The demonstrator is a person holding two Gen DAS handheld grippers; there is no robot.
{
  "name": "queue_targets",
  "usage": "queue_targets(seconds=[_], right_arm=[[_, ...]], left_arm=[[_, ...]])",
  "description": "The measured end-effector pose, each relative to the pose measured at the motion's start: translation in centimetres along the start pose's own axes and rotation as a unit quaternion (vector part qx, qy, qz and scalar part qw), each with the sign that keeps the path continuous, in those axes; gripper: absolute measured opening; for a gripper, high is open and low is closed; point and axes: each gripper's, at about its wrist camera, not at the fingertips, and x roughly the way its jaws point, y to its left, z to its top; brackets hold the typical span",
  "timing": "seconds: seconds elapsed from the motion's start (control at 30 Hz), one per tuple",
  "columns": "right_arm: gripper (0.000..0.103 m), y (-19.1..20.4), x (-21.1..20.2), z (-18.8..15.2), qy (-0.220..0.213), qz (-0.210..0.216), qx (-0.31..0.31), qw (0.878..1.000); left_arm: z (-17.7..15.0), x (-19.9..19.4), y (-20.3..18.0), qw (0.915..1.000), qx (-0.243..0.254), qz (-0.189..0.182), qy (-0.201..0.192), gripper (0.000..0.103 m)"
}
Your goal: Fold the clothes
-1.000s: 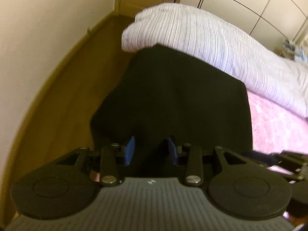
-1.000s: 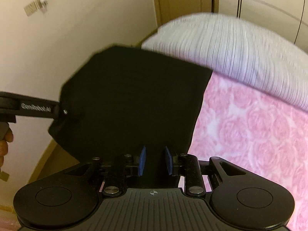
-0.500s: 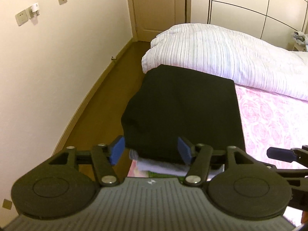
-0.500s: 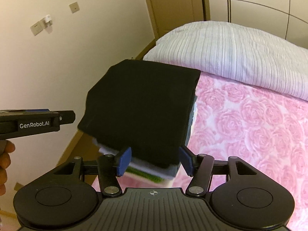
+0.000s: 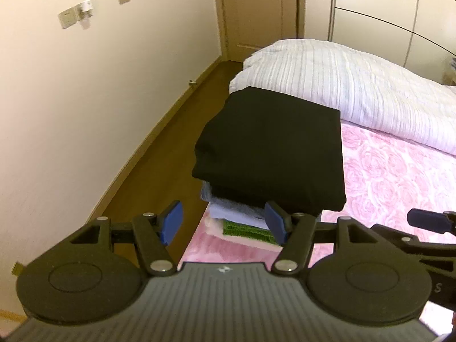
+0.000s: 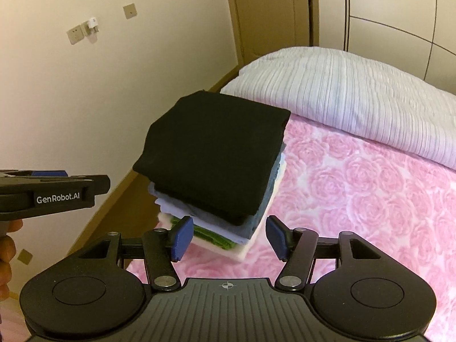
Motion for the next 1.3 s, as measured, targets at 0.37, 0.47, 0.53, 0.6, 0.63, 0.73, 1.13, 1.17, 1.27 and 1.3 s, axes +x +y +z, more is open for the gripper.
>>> queue_targets(seconds=[0.37,0.47,0.53,0.6,0.63,0.73,1.13,1.17,1.27,1.3], right_arm=[[0.06,-5.3,-4.1,-1.1,0.009,0.044,-0.051,0.998],[0.06,-7.0,-5.3,-1.7,0.017,0.063,-0.068,0.996],[0.06,-7.8,-5.9,-2.2,0.02,0.073,-0.089,0.993],[0.06,-8.7,-6.4,-3.0,0.024,0.083,-0.11,0.99],[0.06,-9.3,-6.6,-3.5,0.028,0.087,-0.114,0.989],[0.06,-10.8,-6.8,-4.6,0.046,0.096,-0.104,0.989],[0.06,-12.0,-7.4,-5.6,0.051,0.069,-0.067,0.994],[0.06,-11.8,-7.4,-5.7,0.052,0.065,-0.065,0.994],[0.06,-10.5,-7.2,-5.9,0.056,0.057,-0.064,0.995],[0.06,-10.1,-7.1,-6.0,0.056,0.054,-0.066,0.995]], left_arm=[[-3.2,-5.7,-5.9,0.9957,-0.068,0.063,-0.009,0.06],[-4.8,-7.5,-7.6,0.9915,-0.096,0.086,-0.014,0.061],[-5.9,-8.6,-8.4,0.9886,-0.12,0.091,-0.017,0.061],[-7.1,-9.5,-9.3,0.9858,-0.141,0.09,-0.014,0.061],[-7.6,-9.7,-9.8,0.9854,-0.146,0.087,-0.008,0.061],[-8.9,-10.3,-11.2,0.9852,-0.152,0.079,0.01,0.061],[-9.5,-9.4,-11.2,0.9884,-0.131,0.058,0.051,0.061],[-9.5,-9.2,-10.8,0.9887,-0.128,0.056,0.054,0.061],[-9.5,-8.4,-9.8,0.9897,-0.119,0.052,0.059,0.061],[-9.6,-8.1,-9.4,0.99,-0.117,0.051,0.06,0.061]])
